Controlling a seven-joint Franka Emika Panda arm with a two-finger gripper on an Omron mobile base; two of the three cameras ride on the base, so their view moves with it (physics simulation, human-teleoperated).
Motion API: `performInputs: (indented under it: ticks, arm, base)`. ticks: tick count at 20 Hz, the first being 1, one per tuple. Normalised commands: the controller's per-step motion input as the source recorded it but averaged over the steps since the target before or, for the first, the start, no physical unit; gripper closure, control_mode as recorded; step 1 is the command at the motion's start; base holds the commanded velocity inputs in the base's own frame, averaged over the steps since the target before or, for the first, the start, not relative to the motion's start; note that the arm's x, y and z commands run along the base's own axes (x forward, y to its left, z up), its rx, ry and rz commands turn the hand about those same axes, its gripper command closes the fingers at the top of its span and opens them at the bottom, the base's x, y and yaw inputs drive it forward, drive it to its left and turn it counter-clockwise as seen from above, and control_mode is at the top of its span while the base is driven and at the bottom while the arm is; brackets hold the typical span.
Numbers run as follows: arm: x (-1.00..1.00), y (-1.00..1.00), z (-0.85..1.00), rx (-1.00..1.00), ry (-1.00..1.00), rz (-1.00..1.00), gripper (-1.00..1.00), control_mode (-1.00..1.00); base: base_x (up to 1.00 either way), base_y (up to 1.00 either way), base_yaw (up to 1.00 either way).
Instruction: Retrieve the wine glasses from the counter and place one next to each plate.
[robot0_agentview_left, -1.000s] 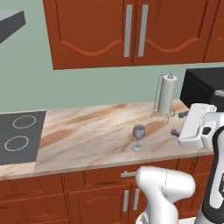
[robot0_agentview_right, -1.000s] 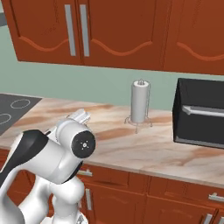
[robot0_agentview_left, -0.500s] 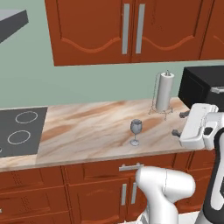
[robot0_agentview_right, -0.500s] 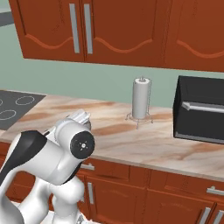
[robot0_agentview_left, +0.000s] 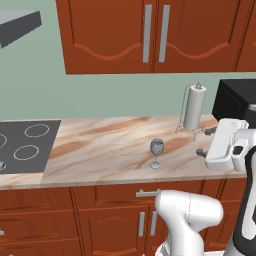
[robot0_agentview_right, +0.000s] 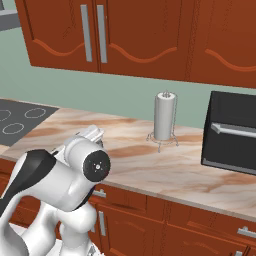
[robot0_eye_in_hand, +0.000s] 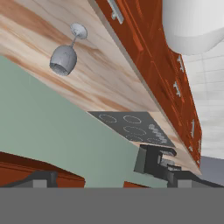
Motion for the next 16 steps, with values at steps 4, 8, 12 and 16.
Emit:
performInputs:
  ticks: [4,8,12,16]
  arm:
    - [0.05,-0.18,-0.14,0.03,0.02,0.18,-1.0,-1.0]
    - [0.19,-0.17,-0.3,0.0,0.04,0.16,-1.0,-1.0]
    - [0.52,0.0,-0.54,0.0,0.07,0.06,-1.0,-1.0]
    - [0.98,0.0,-0.55,0.02,0.02,0.02,-1.0,-1.0]
  base:
    - [0.0,0.0,0.0]
    - [0.0,0.0,0.0]
    - [0.0,0.0,0.0]
    - [0.0,0.0,0.0]
